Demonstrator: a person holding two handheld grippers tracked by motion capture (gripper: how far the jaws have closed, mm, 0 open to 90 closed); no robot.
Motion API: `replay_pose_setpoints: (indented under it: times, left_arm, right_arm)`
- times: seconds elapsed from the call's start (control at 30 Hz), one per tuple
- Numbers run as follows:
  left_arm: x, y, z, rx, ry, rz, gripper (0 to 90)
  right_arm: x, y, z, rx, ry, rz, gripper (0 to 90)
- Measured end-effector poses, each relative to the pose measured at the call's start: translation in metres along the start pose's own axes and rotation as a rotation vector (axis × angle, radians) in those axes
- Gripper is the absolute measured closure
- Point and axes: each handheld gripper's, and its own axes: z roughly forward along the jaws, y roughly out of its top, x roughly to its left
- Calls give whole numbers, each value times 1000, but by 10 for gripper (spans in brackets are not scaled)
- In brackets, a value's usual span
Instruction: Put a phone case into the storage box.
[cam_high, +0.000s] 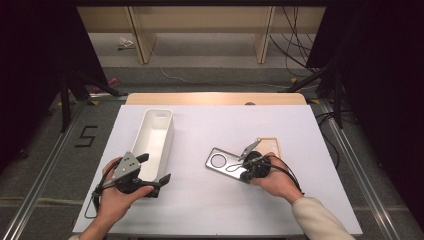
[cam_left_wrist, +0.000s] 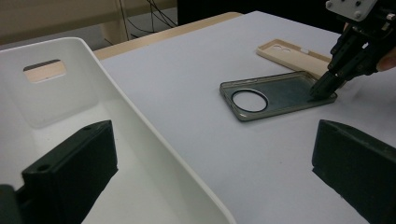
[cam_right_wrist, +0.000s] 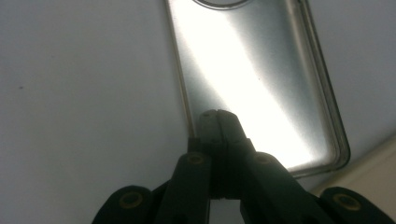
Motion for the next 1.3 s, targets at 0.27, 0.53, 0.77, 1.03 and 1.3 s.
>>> replay_pose_setpoints:
  times: [0.27, 0.53, 0.77, 1.03, 1.3]
  left_arm:
    - [0, 0, 0, 0, 0, 0, 0]
    - [0, 0, 0, -1, -3, 1, 0]
    - [-1, 0, 1, -1, -3, 1, 0]
    - [-1, 0, 1, -1, -4, 3, 0]
    - [-1, 0, 1, -2, -7, 3, 0]
  right_arm:
    - [21, 11, 5, 7, 66, -30, 900]
    - [35, 20, 10, -10, 101, -49, 900]
    - [40, 26, 14, -31, 126, -38, 900]
    - [45, 35, 19, -48, 144, -39, 900]
    - [49, 40, 23, -61, 156, -37, 900]
